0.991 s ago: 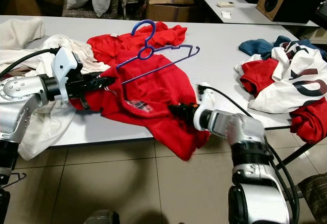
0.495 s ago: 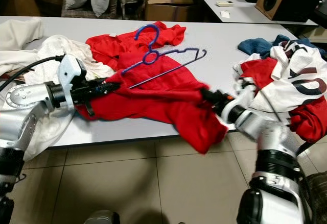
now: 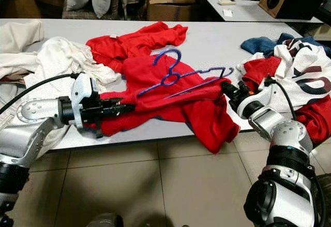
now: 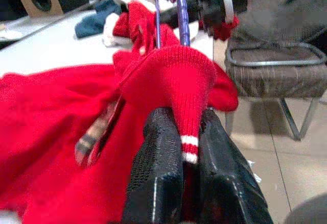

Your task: Hang hanger

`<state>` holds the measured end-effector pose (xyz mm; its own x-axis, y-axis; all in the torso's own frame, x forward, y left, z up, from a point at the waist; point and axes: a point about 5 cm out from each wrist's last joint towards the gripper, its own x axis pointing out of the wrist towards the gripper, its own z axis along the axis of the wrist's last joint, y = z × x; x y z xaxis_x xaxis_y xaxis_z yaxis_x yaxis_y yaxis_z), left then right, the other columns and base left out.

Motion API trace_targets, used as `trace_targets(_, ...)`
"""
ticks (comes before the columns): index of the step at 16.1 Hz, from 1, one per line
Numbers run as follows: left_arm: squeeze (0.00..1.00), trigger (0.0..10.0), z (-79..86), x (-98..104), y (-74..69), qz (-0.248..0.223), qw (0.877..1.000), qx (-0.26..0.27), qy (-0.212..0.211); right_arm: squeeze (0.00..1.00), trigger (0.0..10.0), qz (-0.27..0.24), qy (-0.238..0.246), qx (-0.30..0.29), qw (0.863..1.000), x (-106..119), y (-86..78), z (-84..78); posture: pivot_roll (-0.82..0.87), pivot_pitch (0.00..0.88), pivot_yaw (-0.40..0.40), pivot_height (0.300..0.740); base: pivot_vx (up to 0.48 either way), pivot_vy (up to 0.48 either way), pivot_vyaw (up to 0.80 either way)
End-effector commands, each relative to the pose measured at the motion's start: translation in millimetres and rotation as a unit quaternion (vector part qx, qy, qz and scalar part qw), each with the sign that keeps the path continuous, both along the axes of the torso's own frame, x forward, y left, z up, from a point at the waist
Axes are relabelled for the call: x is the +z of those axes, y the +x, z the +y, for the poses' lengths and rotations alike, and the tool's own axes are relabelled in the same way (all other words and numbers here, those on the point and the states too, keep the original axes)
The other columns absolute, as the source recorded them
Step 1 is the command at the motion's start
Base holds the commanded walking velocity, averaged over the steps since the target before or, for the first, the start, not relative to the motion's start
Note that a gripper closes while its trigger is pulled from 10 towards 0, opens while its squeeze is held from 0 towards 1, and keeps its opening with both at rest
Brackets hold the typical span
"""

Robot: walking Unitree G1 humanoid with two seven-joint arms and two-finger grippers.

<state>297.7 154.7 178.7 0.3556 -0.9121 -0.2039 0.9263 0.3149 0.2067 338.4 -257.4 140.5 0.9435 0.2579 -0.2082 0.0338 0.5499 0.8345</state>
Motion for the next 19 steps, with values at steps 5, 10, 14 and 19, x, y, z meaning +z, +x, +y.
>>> trace_targets(5,0.00,0.0,50.2,-14.4,5.0,0.011,0.989,0.082,0.123,0.00,0.0,-0.045,-0.046,-0.159,0.985,38.1,-9.8,-73.8,0.03,0.000,-0.036,0.740,0.000,0.000,0.00)
trace_targets(10,0.00,0.0,62.1,-23.0,5.8,0.028,0.978,0.075,0.193,0.00,0.0,-0.064,-0.062,-0.140,0.986,48.4,-10.1,-75.7,0.04,0.000,-0.034,0.740,0.000,0.000,0.00)
trace_targets(14,0.00,0.0,64.5,-22.5,-0.8,0.058,0.975,0.024,0.211,0.00,0.0,-0.064,-0.078,-0.157,0.982,53.8,-10.9,-85.8,0.03,0.000,-0.029,0.740,0.000,0.000,0.00)
trace_targets(19,0.00,0.0,66.5,-13.6,-0.1,0.057,0.978,-0.004,0.199,0.00,0.0,-0.054,-0.128,-0.207,0.968,59.0,-16.4,-108.5,0.03,0.000,-0.029,0.740,0.000,0.000,0.00)
